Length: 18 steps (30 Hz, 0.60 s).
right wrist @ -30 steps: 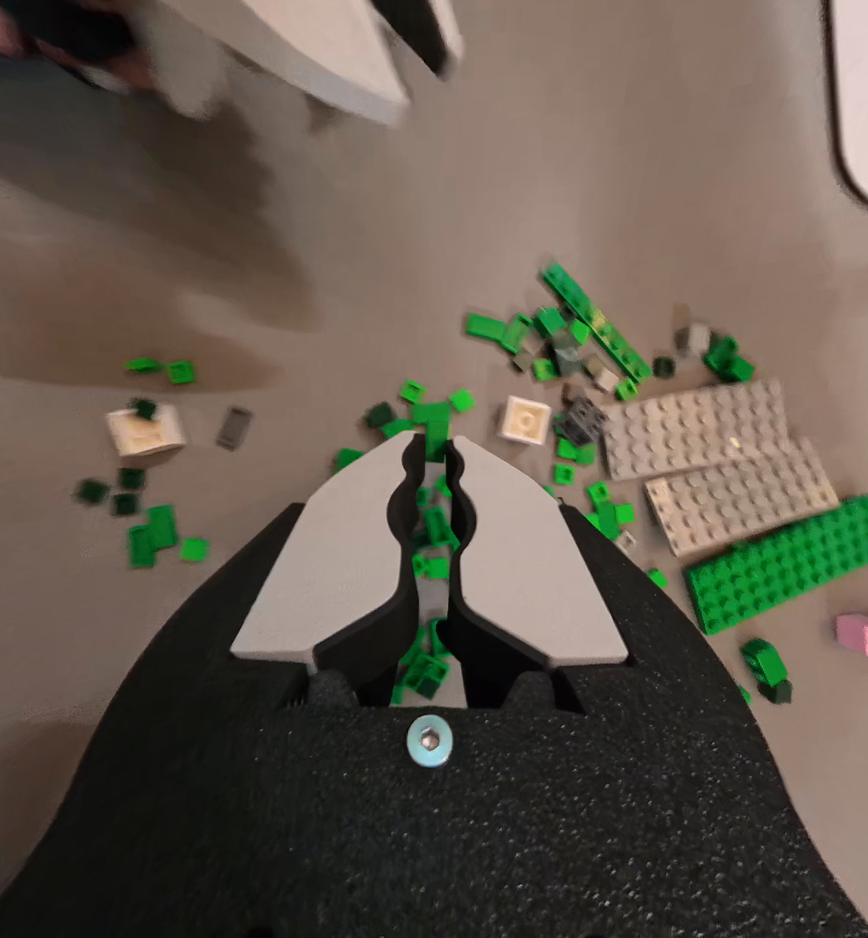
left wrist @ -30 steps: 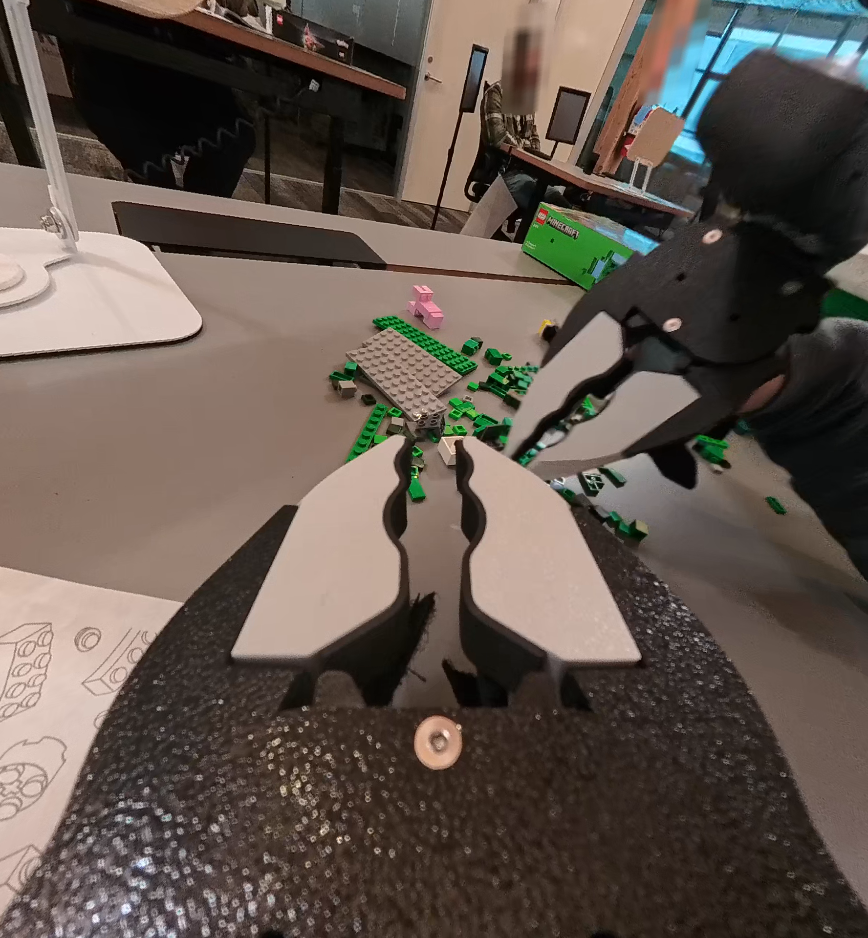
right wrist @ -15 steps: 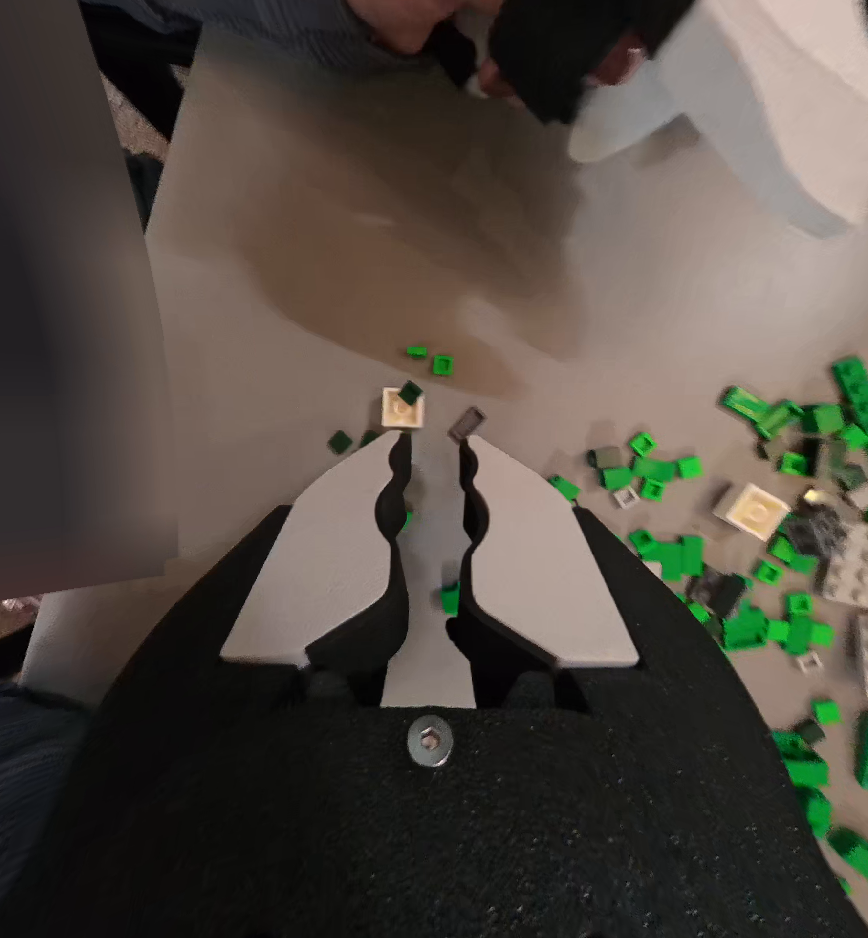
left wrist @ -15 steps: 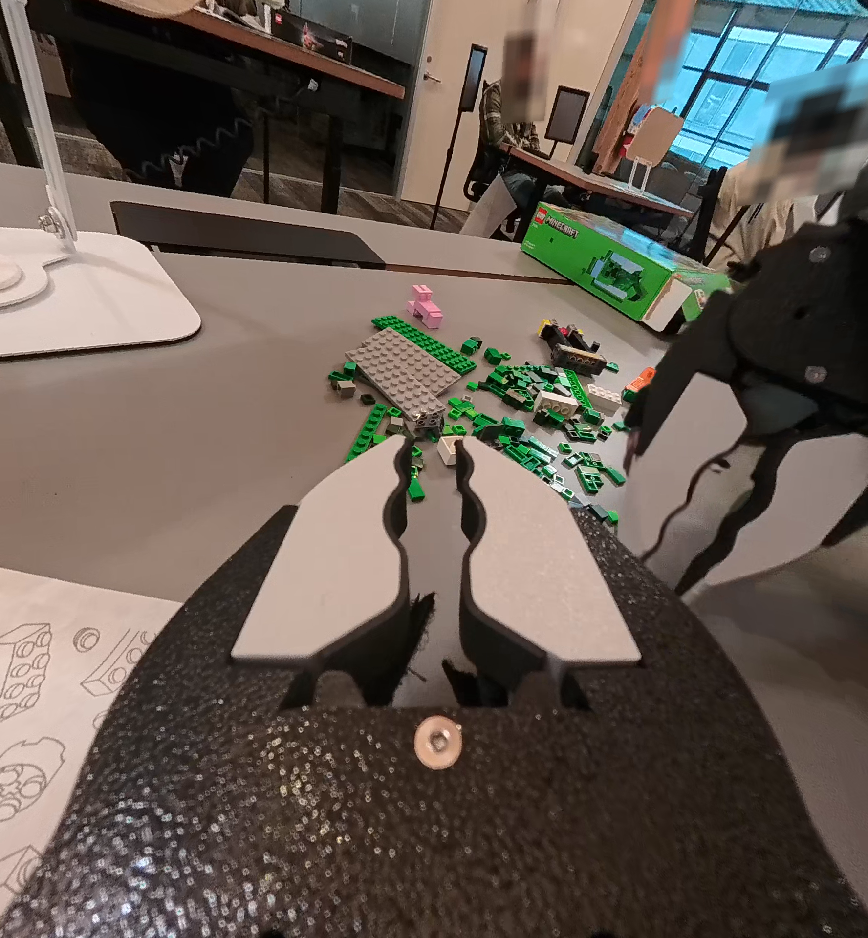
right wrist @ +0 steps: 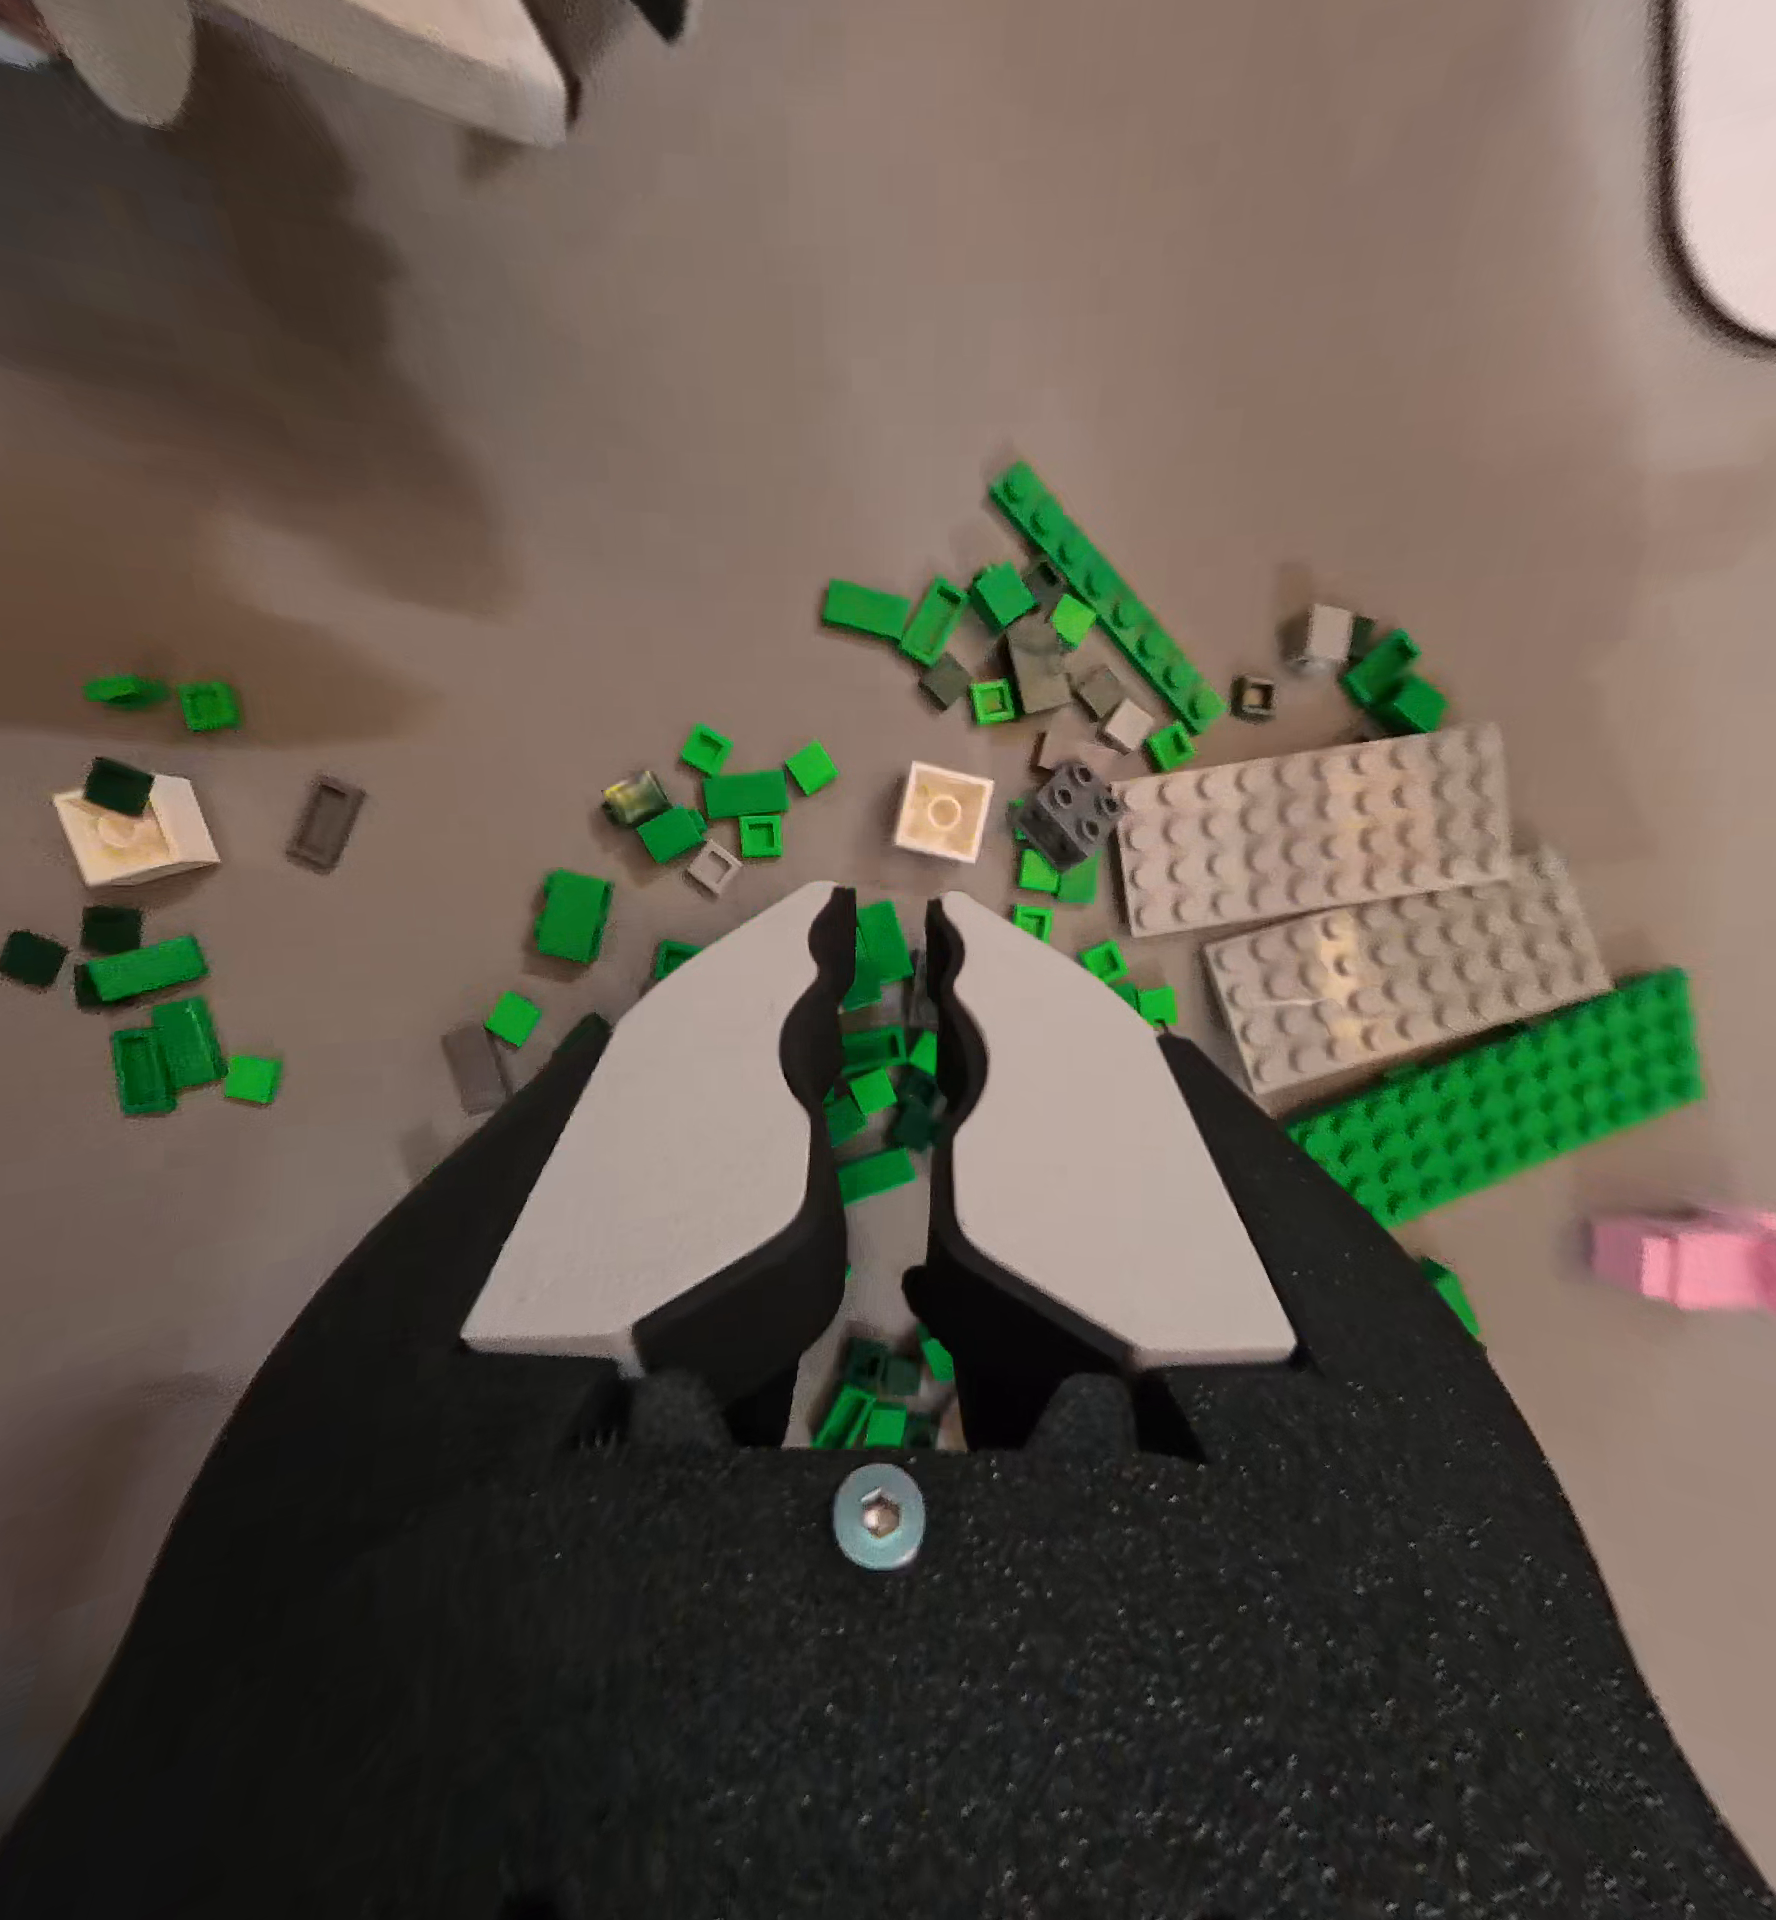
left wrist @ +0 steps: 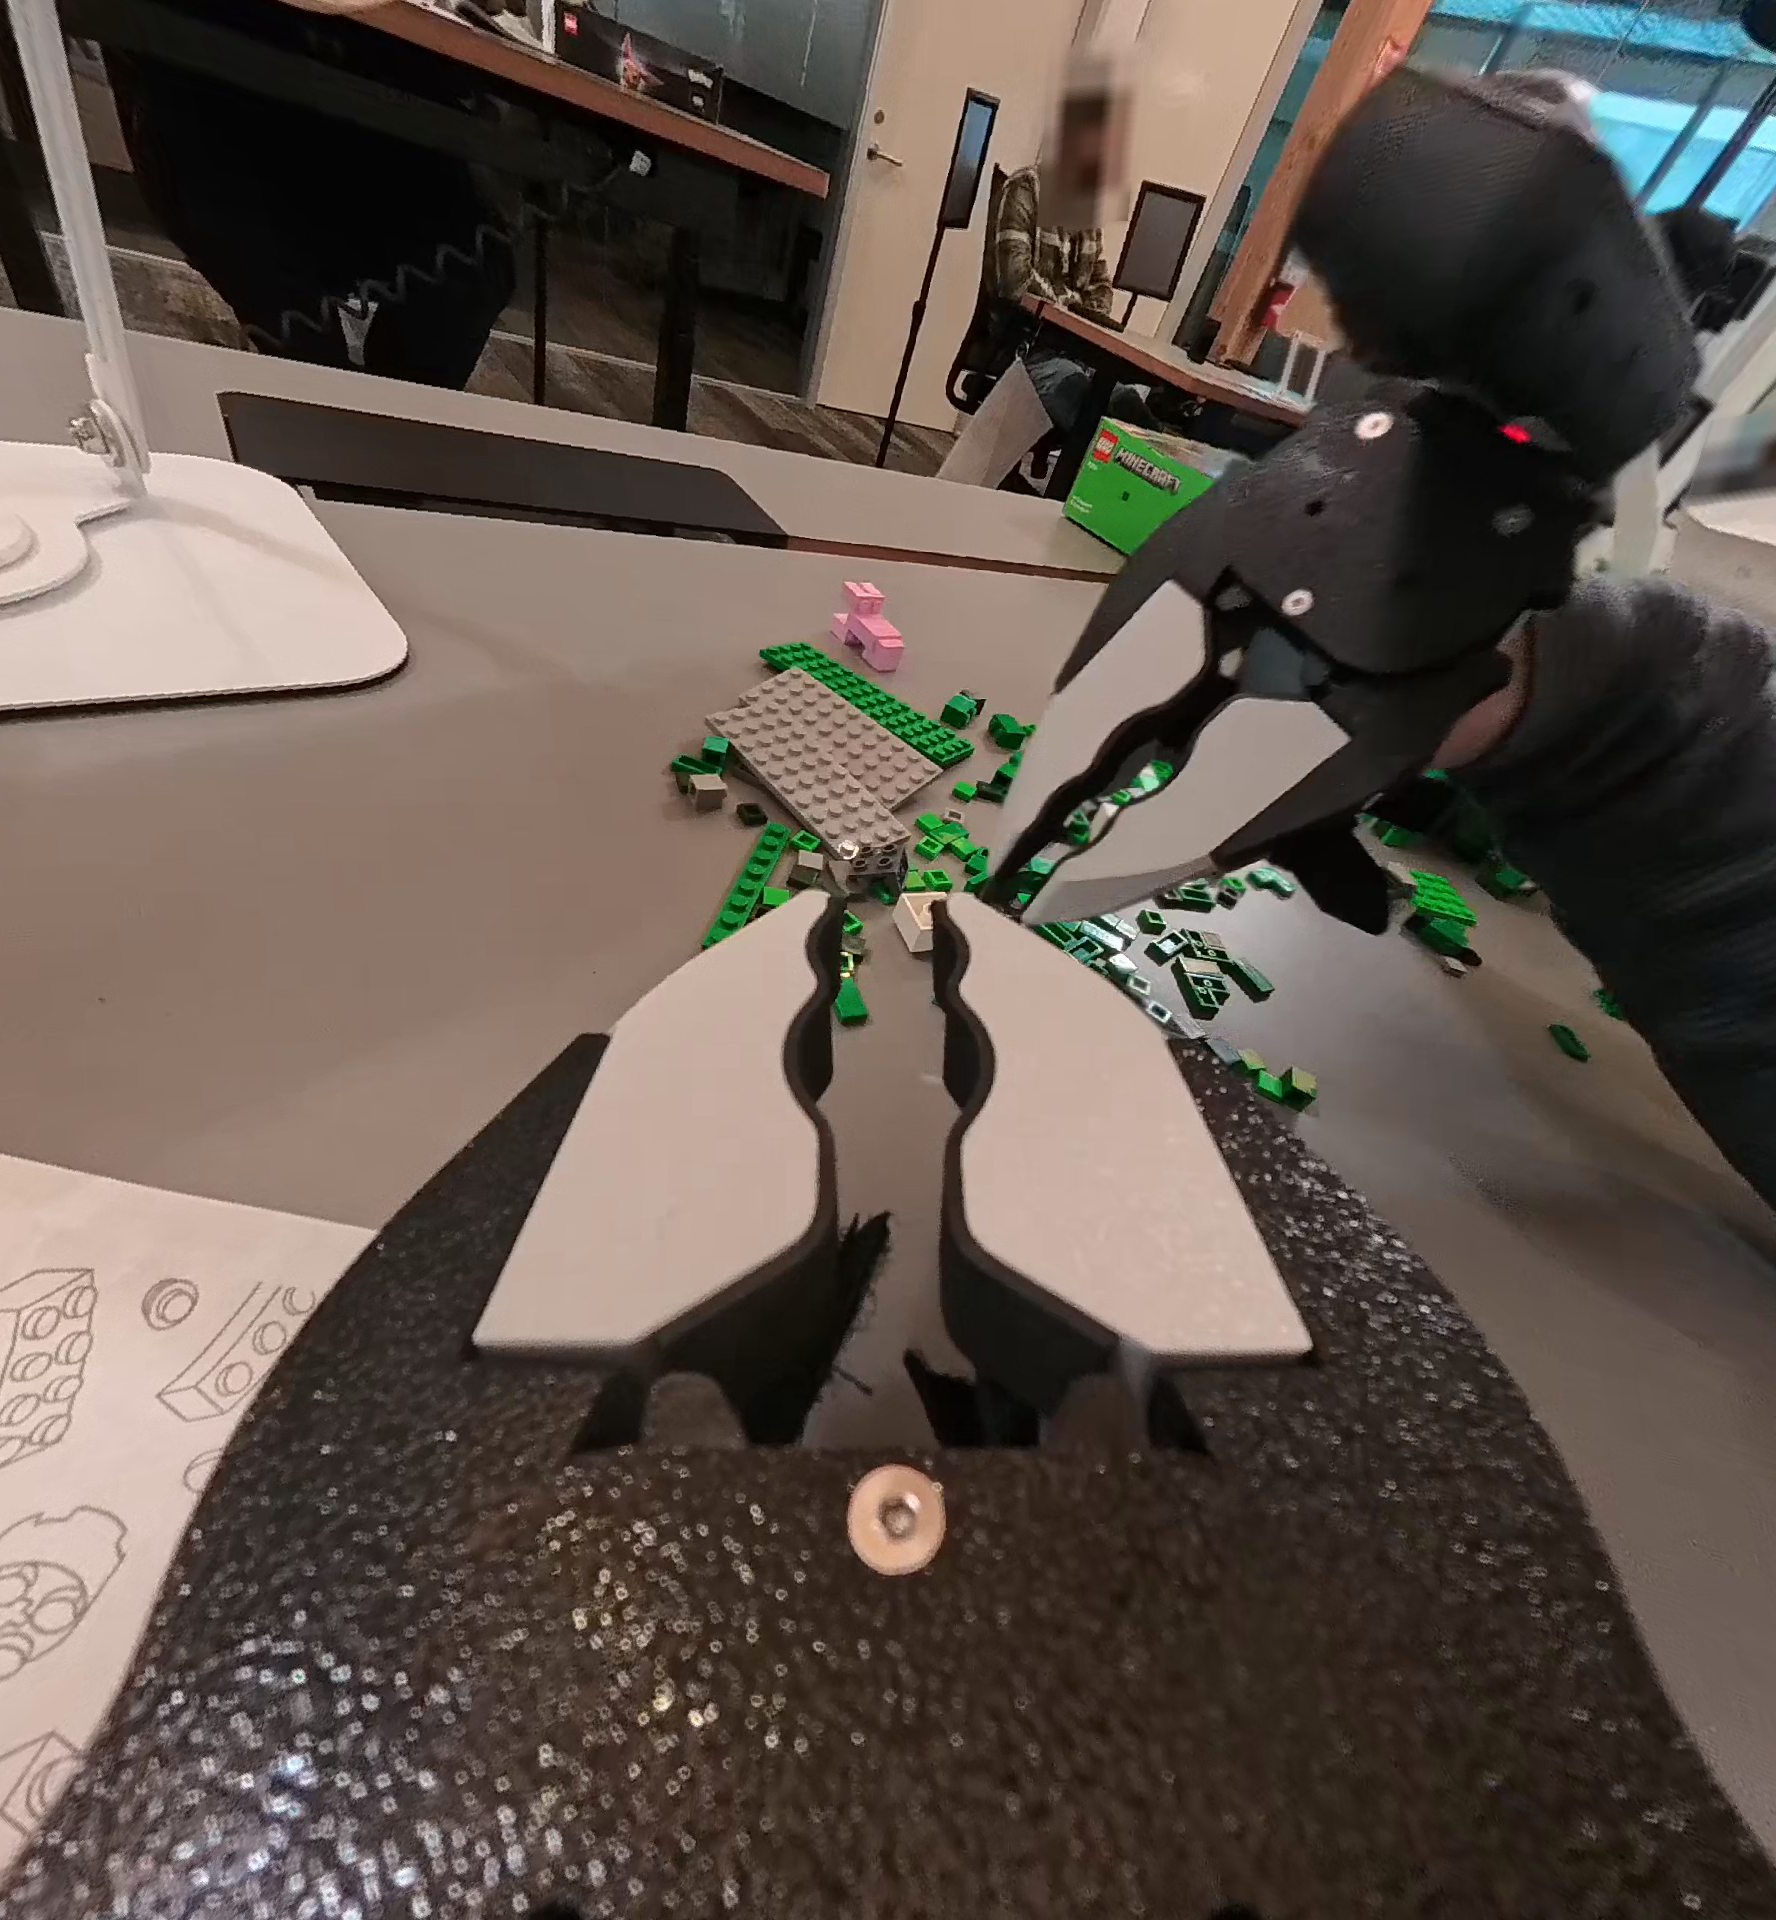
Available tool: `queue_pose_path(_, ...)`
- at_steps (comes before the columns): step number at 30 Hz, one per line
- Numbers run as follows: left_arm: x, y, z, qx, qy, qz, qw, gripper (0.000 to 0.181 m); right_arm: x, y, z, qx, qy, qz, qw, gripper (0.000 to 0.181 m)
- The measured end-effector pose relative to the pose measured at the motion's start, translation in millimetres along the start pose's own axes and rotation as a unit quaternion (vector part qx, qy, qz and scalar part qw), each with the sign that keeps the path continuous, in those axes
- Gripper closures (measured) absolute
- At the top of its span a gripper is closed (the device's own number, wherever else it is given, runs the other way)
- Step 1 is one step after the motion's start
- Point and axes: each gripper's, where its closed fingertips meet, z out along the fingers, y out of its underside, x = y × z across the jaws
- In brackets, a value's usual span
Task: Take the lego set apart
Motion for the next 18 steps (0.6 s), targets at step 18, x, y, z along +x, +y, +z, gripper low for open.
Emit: queue_pose_path(18, 3, -7, -4, 0.025, 0.009, 0.004, 1.0, 0.165, -9, 1, 1, -0.071, -0.033, -0.067, 0.995, 0.174)
